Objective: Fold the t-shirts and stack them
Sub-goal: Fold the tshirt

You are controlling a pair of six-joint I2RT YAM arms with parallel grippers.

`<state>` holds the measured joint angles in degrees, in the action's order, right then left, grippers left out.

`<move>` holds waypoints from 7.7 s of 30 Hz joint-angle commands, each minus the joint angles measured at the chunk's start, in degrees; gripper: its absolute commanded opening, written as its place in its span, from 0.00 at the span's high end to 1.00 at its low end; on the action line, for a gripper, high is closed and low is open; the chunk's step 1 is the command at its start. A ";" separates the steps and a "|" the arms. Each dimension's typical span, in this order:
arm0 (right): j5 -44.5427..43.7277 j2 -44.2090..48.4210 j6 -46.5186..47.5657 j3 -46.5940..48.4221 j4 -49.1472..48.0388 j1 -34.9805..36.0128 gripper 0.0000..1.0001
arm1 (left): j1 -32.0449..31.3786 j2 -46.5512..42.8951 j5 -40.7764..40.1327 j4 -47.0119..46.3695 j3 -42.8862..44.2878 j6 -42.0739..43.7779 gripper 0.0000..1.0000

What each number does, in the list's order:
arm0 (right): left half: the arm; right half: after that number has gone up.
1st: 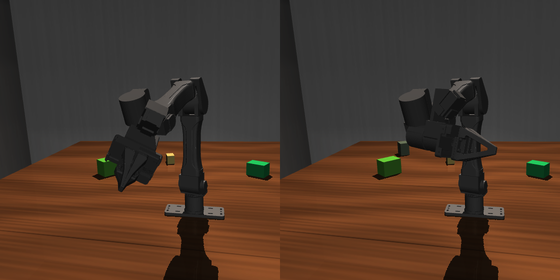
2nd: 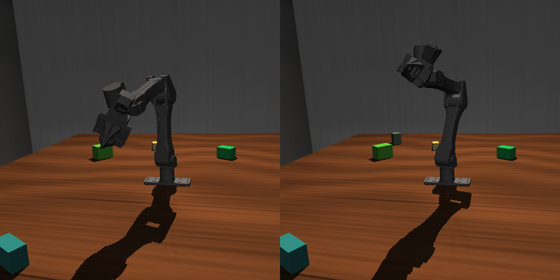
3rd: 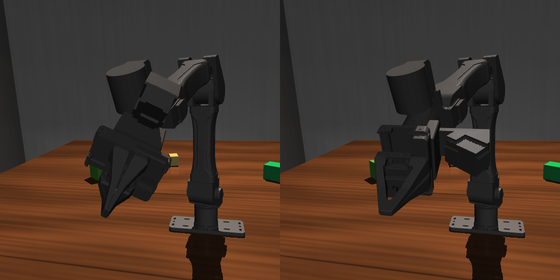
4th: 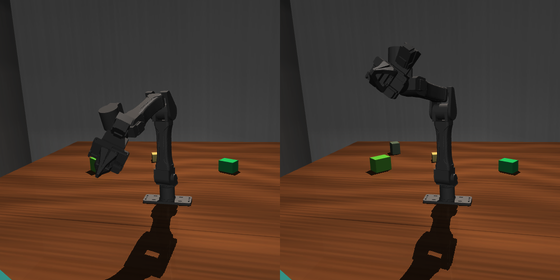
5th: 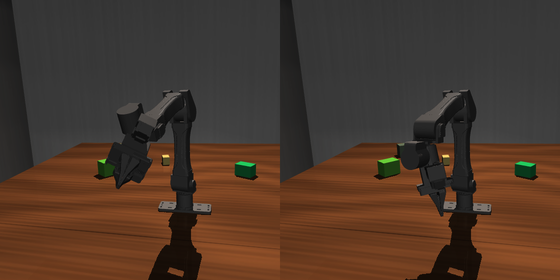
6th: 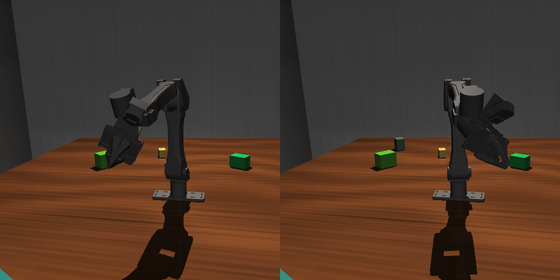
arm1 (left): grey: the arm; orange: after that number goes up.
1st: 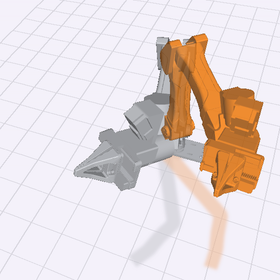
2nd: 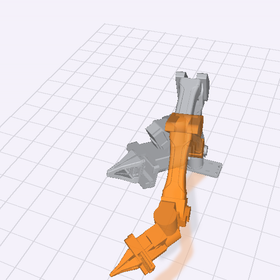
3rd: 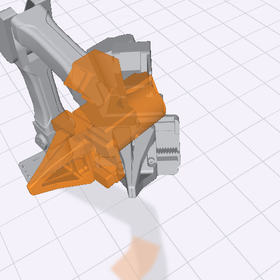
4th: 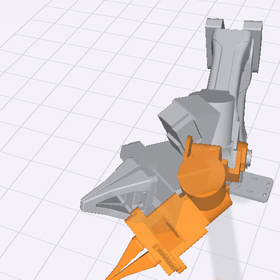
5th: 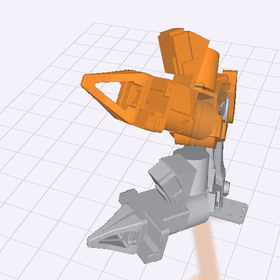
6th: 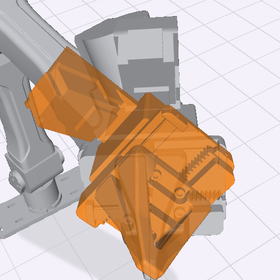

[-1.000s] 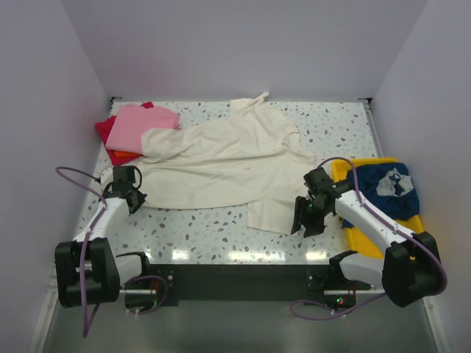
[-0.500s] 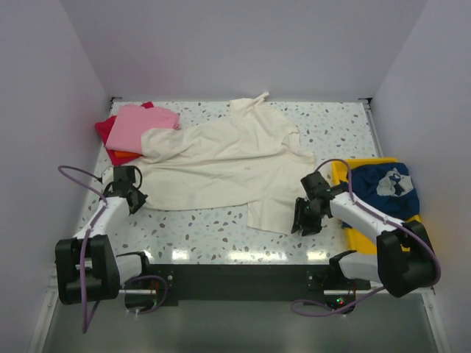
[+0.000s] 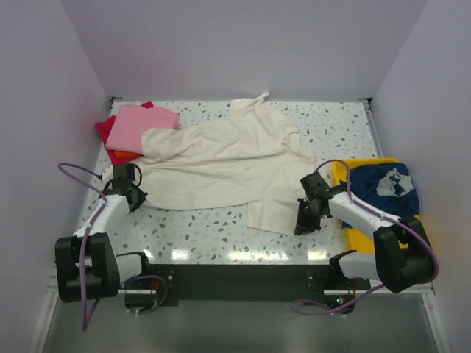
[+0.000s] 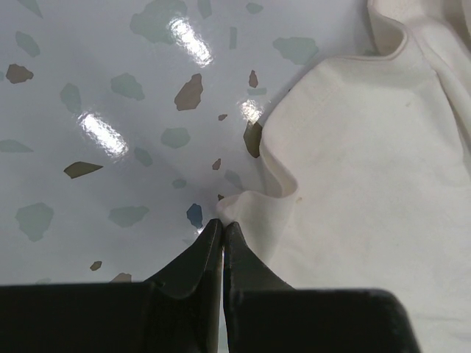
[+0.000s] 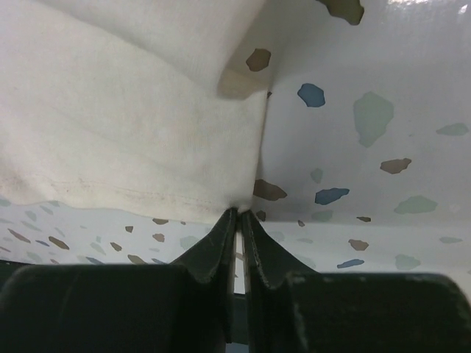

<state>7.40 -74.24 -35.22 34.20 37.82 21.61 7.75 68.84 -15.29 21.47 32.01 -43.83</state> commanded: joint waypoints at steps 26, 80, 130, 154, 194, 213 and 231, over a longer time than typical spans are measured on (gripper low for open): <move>4.73 14.91 1.91 10.54 31.52 0.37 1.00 | 0.51 -22.69 2.46 25.88 4.02 -8.54 1.00; 2.80 -39.14 11.76 68.46 10.34 -10.18 1.00 | 5.61 -0.91 9.92 2.00 9.74 -7.49 1.00; 10.53 -38.00 12.02 55.10 3.13 -3.68 0.62 | -7.22 6.57 6.15 -14.71 3.24 -3.54 0.00; 7.28 -42.66 11.40 50.53 0.76 -1.48 0.63 | -7.31 6.57 6.24 -13.83 -0.98 -1.34 0.00; 8.77 -56.98 13.07 80.41 9.55 4.14 1.00 | -7.22 1.04 5.18 -11.28 -5.03 -0.90 0.00; 12.29 -42.76 12.72 69.62 4.72 -1.55 0.39 | -7.13 -3.01 -0.53 -5.48 3.93 2.00 0.00; 10.71 -38.53 14.04 44.30 -4.43 -11.15 0.38 | -11.88 8.42 8.00 -25.34 -2.91 1.47 0.00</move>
<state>18.96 -112.05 -22.20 79.99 36.29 10.92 -3.92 77.08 -7.70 0.43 30.94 -42.59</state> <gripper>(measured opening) 0.619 0.997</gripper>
